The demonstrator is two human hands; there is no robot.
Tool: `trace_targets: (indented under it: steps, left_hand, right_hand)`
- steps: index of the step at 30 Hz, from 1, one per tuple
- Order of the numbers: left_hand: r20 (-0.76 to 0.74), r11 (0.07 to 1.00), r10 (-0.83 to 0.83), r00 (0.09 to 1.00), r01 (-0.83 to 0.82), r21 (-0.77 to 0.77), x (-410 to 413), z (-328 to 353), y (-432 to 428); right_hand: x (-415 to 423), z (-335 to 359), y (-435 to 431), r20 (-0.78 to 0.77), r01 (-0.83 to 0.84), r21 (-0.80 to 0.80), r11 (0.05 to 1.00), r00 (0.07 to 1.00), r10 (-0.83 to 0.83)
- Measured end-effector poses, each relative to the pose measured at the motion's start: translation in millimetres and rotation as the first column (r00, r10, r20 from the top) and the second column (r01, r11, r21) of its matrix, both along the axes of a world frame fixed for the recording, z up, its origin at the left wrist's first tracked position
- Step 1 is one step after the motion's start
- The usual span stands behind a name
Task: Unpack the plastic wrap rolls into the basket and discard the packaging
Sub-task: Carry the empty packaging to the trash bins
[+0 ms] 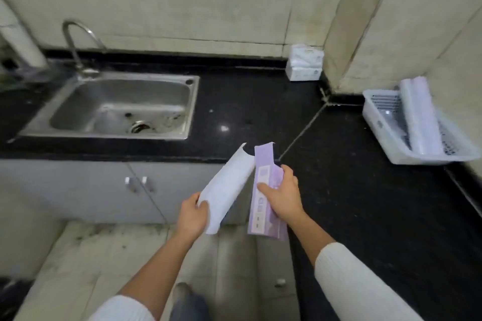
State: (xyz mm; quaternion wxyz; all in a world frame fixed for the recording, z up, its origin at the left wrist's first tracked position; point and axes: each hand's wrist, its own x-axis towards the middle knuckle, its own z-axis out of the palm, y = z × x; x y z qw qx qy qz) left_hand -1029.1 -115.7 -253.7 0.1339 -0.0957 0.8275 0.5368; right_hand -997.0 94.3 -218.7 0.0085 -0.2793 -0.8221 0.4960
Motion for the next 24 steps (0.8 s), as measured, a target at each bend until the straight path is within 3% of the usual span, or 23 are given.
trace_targets:
  steps: [4,11,20,24]
  left_hand:
    - [-0.012,0.972,0.231,0.973,-0.231,-0.04,48,7,-105]
    - [-0.007,0.803,0.589,0.808,-0.587,-0.104,182,4,-282]
    - [0.122,0.603,0.798,0.591,-0.775,-0.187,401,-32,-497]
    - [0.215,0.488,0.868,0.448,-0.85,-0.197,493,-44,-577]
  right_hand:
    - [-8,2,-99,0.0,-0.257,-0.105,0.961,0.966,0.258]
    - [40,-12,-304,0.052,-0.563,-0.255,0.786,0.804,0.593]
    - [203,-34,-566,0.212,-0.703,-0.328,0.631,0.597,0.774]
    - [277,-53,-664,0.285,-0.727,-0.356,0.587,0.514,0.809]
